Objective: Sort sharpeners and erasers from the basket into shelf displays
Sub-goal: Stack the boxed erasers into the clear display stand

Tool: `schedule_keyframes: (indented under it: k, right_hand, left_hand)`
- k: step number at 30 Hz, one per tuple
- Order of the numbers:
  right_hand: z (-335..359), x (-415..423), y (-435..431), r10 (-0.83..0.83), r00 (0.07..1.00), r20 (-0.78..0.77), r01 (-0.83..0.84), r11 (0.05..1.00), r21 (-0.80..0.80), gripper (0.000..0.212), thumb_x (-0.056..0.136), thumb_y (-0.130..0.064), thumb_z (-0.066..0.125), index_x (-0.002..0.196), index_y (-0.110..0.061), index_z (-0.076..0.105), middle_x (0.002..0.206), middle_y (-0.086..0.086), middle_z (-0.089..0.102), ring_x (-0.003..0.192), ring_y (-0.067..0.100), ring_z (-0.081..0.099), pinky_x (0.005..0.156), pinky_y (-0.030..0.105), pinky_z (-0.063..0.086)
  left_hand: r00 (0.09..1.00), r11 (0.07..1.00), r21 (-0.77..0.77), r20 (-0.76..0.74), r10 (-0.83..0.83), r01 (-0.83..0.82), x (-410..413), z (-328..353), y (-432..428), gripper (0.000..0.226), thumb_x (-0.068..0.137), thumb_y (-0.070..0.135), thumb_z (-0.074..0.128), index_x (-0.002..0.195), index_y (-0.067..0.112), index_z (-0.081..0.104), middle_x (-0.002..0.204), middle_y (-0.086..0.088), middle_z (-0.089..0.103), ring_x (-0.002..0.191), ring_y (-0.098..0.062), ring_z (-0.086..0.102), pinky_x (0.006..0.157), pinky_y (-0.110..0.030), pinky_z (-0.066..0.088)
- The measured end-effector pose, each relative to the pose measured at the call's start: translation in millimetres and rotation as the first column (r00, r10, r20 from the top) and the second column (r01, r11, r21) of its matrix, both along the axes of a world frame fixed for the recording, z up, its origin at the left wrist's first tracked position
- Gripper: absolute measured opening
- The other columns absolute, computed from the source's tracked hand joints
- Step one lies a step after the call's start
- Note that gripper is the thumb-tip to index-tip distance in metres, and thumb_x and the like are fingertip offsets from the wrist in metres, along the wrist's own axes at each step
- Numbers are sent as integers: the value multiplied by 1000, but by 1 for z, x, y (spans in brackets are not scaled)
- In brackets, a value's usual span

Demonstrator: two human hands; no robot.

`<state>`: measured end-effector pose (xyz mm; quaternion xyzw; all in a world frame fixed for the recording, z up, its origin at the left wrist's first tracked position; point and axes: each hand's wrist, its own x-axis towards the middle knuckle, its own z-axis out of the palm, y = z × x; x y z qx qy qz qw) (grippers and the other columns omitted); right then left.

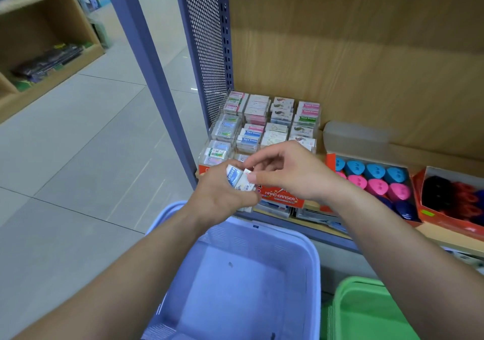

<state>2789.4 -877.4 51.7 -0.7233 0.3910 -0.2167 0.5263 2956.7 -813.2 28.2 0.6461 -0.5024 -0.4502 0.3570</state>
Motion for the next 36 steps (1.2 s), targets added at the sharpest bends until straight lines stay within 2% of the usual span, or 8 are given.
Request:
schedule_keyframes:
  k: [2, 6, 9, 14, 21, 27, 33, 36]
  right_hand:
    - [2, -1, 1, 27, 999, -36, -28, 1000, -11, 18, 88, -11, 77, 106, -13, 76, 72, -12, 65, 70, 5, 62, 76, 29, 56]
    - [5, -3, 1, 11, 998, -54, -10, 1000, 12, 11, 94, -11, 69, 104, -14, 74, 82, -1, 64, 78, 13, 65, 93, 48, 57]
    - [7, -6, 5, -14, 999, -32, 15, 999, 34, 11, 97, -10, 65, 106, -9, 70, 88, 4, 61, 80, 13, 66, 91, 41, 58]
    - [3, -10, 10, -54, 997, 52, 42, 979, 201, 14, 99, -6, 59, 112, -2, 62, 97, 8, 59, 85, 18, 71, 88, 36, 60]
    - [5, -9, 12, -128, 989, 80, 107, 969, 224, 7, 101, -9, 56, 108, -10, 55, 88, 2, 61, 77, 22, 72, 80, 39, 63]
    - [-3, -6, 17, -194, 971, 142, 167, 969, 184, 9, 102, -8, 54, 110, -12, 54, 99, 11, 62, 74, 19, 70, 72, 33, 62]
    - [-4, -8, 13, -309, 902, 301, 200, 918, 343, 12, 105, -6, 46, 111, -9, 55, 107, 17, 61, 88, 22, 73, 76, 39, 63]
    - [-3, -9, 13, -323, 894, 310, 205, 911, 357, 12, 105, -6, 46, 112, -8, 56, 107, 18, 63, 90, 25, 74, 77, 41, 63]
  left_hand:
    - [1000, 1000, -4, -2, -13, 13, -3, 2, 0, 32, 71, 4, 79, 98, 13, 66, 66, 7, 63, 57, -9, 54, 56, -27, 47]
    - [999, 1000, -10, -36, -6, 6, -7, 5, 0, 35, 70, 5, 82, 98, 18, 67, 72, 4, 69, 61, -11, 60, 59, -31, 52]
    - [998, 1000, -7, -60, 6, -7, -8, 5, -2, 42, 67, 4, 84, 102, 20, 66, 77, 1, 73, 65, -14, 65, 61, -32, 57]
    - [999, 1000, 8, -46, 10, -10, -10, 6, -2, 52, 54, 19, 88, 99, 30, 66, 86, -5, 76, 71, -18, 68, 75, -50, 62]
    - [995, 1000, 20, -96, 12, -11, -14, 13, -1, 47, 64, 13, 92, 103, 23, 67, 82, 4, 72, 65, -6, 63, 50, -15, 45]
    - [976, 998, 53, -218, 27, -16, -14, 14, 0, 45, 69, 3, 88, 104, 18, 66, 74, 2, 73, 63, -9, 68, 48, -18, 48]
    - [968, 998, 51, -249, 36, -24, -12, 7, -1, 49, 69, -4, 86, 108, 18, 66, 97, -13, 76, 89, -29, 74, 77, -45, 63]
    - [969, 998, 47, -243, 45, -34, -11, 5, -2, 45, 72, -5, 83, 104, 22, 68, 97, -10, 76, 87, -24, 73, 70, -39, 62]
